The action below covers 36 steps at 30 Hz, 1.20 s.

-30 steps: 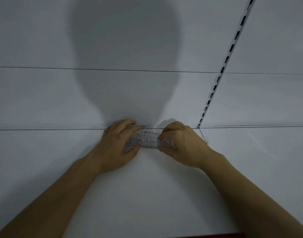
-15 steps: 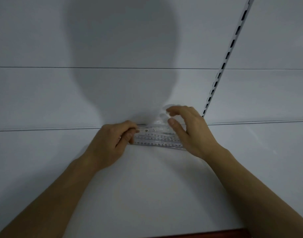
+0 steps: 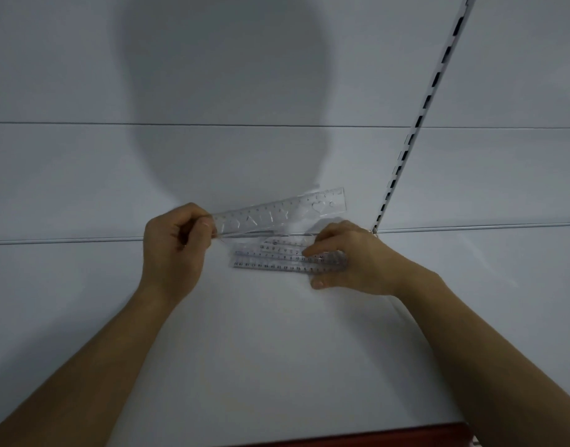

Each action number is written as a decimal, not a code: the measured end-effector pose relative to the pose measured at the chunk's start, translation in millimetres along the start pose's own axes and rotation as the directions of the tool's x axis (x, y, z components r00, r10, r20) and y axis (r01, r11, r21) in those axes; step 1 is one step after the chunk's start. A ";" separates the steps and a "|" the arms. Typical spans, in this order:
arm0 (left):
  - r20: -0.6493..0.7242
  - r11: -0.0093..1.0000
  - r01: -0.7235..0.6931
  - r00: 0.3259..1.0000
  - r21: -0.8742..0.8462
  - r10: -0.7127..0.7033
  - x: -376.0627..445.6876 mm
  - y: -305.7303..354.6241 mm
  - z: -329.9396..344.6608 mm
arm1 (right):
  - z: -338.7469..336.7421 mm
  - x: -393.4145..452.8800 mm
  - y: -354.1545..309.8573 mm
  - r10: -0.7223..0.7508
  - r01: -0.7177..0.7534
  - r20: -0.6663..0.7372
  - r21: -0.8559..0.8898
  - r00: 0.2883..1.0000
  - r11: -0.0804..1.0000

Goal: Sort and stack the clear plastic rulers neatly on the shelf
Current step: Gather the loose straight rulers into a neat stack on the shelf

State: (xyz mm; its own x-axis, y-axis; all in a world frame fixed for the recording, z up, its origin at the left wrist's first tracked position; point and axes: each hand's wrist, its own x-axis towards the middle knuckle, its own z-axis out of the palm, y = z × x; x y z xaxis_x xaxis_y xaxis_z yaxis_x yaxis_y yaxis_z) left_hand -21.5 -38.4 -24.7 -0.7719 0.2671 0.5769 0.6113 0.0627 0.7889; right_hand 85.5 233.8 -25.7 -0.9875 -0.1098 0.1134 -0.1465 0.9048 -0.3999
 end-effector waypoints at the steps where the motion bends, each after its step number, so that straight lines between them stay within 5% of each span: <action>1: 0.009 1.000 -0.007 1.000 0.019 0.006 -0.5 1.1 1.2 | 1.6 0.5 0.0 -0.019 0.018 -0.028 -0.037 0.999 0.999; 6: 0.064 0.991 -0.071 0.996 0.116 0.064 -5.4 4.8 5.2 | 6.7 -0.3 -6.7 -0.128 0.113 -0.150 -0.108 0.980 0.988; 14: 0.046 0.994 -0.038 0.998 0.104 0.034 -7.3 5.9 5.9 | 7.0 -2.2 -6.2 -0.126 0.109 -0.141 -0.120 0.982 0.987; 23: 0.034 0.999 -0.052 0.998 -0.004 0.052 -12.1 7.9 14.9 | -18.5 -6.8 -3.7 0.108 -0.037 -0.213 0.312 0.971 0.949; 28: 0.072 0.994 -0.094 0.993 0.062 0.090 -17.1 12.2 23.2 | -20.2 -10.8 -17.0 0.085 -0.075 0.128 -0.083 0.988 0.994; 36: 0.048 0.992 -0.055 0.998 0.117 0.049 -21.7 17.6 26.2 | -9.2 -14.4 -31.7 0.108 -0.098 0.048 -0.181 0.993 0.979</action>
State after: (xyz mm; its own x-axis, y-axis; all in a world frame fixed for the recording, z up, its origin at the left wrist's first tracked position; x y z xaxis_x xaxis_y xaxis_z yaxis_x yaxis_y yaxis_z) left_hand 10.6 -18.0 -28.8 -0.7315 0.3156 0.6045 0.6690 0.1604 0.7258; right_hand 104.9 210.5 -6.3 -0.9992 -0.0306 0.0258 -0.0358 0.9705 -0.2383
